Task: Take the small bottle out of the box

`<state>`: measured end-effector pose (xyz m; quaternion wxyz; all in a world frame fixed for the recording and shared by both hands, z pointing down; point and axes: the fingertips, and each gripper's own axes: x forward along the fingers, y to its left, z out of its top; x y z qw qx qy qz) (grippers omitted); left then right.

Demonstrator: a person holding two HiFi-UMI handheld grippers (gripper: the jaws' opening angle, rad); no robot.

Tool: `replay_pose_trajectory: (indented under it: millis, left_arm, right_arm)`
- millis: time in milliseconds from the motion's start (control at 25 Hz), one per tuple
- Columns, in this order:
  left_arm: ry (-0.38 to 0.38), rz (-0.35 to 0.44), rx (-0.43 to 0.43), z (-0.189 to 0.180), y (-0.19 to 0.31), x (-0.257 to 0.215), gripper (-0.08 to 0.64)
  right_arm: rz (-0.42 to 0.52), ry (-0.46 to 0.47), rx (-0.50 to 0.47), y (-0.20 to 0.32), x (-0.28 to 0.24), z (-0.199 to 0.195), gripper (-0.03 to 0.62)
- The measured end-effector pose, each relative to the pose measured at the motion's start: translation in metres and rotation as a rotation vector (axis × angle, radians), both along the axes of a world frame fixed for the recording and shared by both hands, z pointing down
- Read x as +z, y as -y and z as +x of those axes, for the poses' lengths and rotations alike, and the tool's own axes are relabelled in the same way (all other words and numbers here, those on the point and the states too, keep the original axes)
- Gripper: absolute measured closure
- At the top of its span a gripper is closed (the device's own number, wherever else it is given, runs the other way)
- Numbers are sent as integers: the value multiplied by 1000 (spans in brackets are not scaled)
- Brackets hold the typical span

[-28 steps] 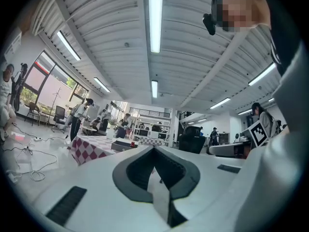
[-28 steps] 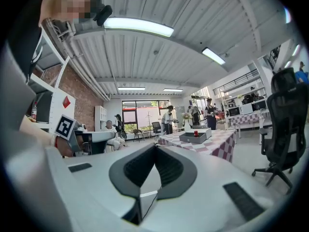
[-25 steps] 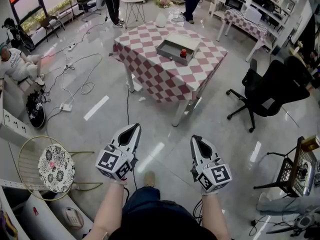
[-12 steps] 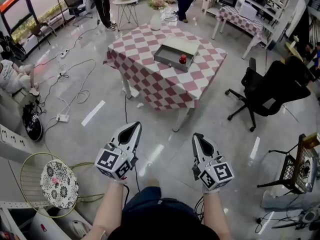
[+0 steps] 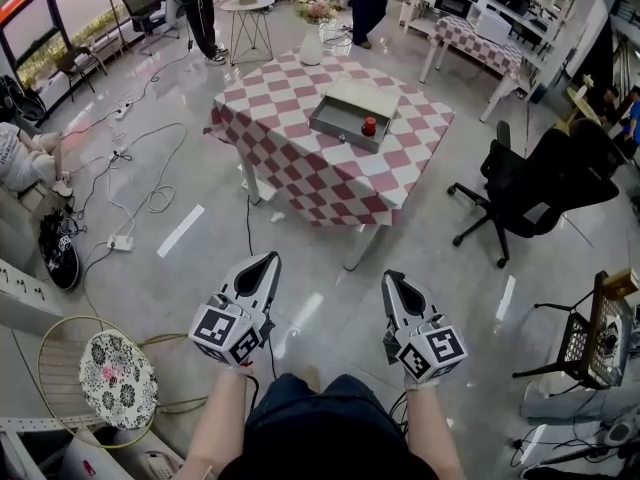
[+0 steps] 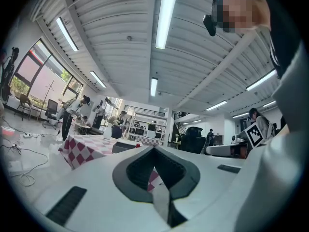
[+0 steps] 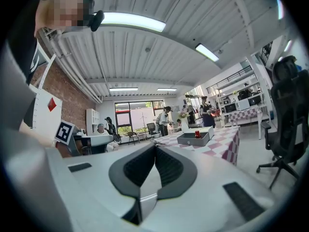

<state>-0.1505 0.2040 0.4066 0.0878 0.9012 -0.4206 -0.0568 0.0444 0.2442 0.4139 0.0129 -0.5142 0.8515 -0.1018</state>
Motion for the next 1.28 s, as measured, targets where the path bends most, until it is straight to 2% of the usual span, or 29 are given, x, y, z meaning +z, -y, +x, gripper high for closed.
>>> replay_pose_trajectory:
  millis: [280,760,1280]
  left_arm:
    - [-38,-6,0,-8,2,-1,546]
    - [-48,-31,-36,-17,21,7,546]
    - [-31,-46,-30,-3,95,12,546]
  right_arm:
    - [-7,-13,-9,2,-3,-9,586]
    - [-32,5,-27,27,6,-10,586]
    - [-44,38,-38,107,15,4,586]
